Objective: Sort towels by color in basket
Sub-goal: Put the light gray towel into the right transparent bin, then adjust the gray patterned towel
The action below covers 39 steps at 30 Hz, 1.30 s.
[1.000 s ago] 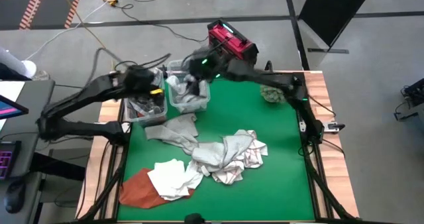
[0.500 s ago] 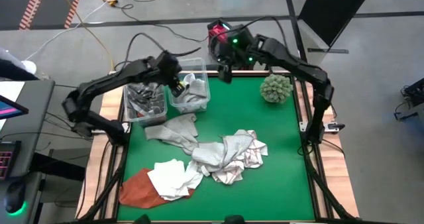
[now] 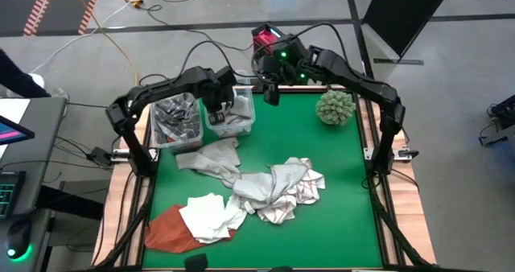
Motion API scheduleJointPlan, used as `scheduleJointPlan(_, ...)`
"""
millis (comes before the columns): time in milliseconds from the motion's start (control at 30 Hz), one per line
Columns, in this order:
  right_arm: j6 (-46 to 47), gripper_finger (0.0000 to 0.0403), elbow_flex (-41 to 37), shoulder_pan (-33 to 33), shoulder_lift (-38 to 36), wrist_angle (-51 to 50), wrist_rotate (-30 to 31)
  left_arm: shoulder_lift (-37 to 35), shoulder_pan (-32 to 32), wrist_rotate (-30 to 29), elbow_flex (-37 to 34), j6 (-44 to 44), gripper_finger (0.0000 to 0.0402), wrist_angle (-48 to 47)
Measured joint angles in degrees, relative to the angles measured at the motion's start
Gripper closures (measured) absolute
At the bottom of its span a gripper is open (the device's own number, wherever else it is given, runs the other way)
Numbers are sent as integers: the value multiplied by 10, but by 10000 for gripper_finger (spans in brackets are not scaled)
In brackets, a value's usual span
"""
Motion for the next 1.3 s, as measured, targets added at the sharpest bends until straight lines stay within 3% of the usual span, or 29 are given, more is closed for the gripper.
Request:
scheduleJointPlan(267,2,118,0,-1,1,0,0,5,-18,75,0,76,398,114)
scheduleJointPlan(533,11,118,0,5,1,2,0,64,-11,95,1,61,390,117)
scheduleJointPlan(733,11,118,0,5,1,3,0,59,-25,90,1,36,317,117)
scheduleJointPlan(1000,11,118,0,-26,-20,17,1,-11,-36,18,56,-32,194,66)
scheduleJointPlan(1133,11,118,0,-44,-38,21,1,-67,-32,12,61,-94,179,16)
scheduleJointPlan(1300,11,118,0,-55,-41,17,-2,-117,-6,6,61,-216,187,-121)
